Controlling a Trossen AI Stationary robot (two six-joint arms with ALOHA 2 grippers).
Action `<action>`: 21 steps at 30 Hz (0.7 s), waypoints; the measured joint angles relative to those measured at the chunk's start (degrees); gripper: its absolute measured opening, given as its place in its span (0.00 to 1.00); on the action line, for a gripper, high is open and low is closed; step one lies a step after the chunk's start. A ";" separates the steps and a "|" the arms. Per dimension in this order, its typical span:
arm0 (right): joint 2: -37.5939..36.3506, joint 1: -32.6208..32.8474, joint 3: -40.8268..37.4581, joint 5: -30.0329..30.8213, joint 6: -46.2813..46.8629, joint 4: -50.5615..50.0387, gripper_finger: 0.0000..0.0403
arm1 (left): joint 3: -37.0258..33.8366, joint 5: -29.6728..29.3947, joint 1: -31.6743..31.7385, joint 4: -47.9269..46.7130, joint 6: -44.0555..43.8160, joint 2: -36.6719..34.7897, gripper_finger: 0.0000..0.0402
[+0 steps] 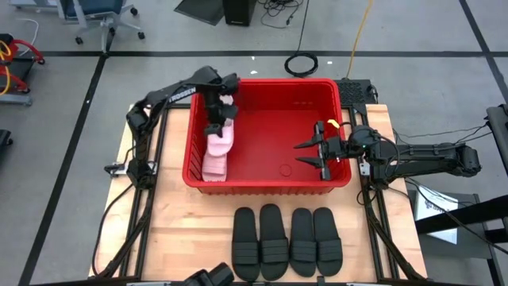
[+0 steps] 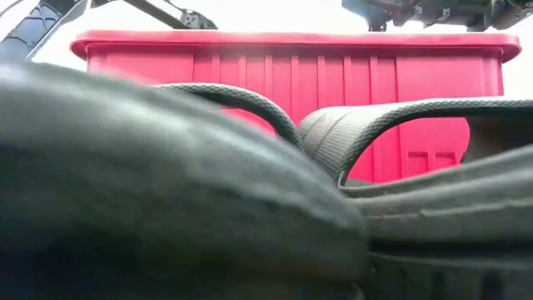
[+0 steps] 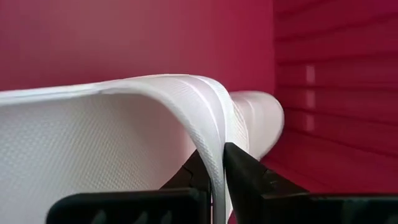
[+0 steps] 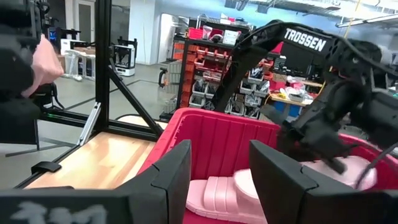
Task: Pick and place slides into bin
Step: Put the pink slide into the red bin
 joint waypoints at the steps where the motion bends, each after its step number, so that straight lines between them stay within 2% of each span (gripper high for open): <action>1: 0.00 -0.02 0.00 0.00 -0.02 -0.15 0.37 | -1.35 0.10 0.00 0.00 0.00 0.00 0.09; 9: 0.00 0.00 0.00 0.02 -0.44 -0.07 0.37 | -8.15 -0.12 2.70 0.41 2.46 -0.07 0.09; 14: 0.00 0.00 0.00 0.02 -0.36 0.09 0.37 | -9.11 0.02 4.76 0.68 2.68 -0.07 0.09; 21: 0.00 -0.02 0.00 0.04 -0.10 0.14 0.37 | -9.38 -2.65 5.98 5.34 3.19 -0.07 0.09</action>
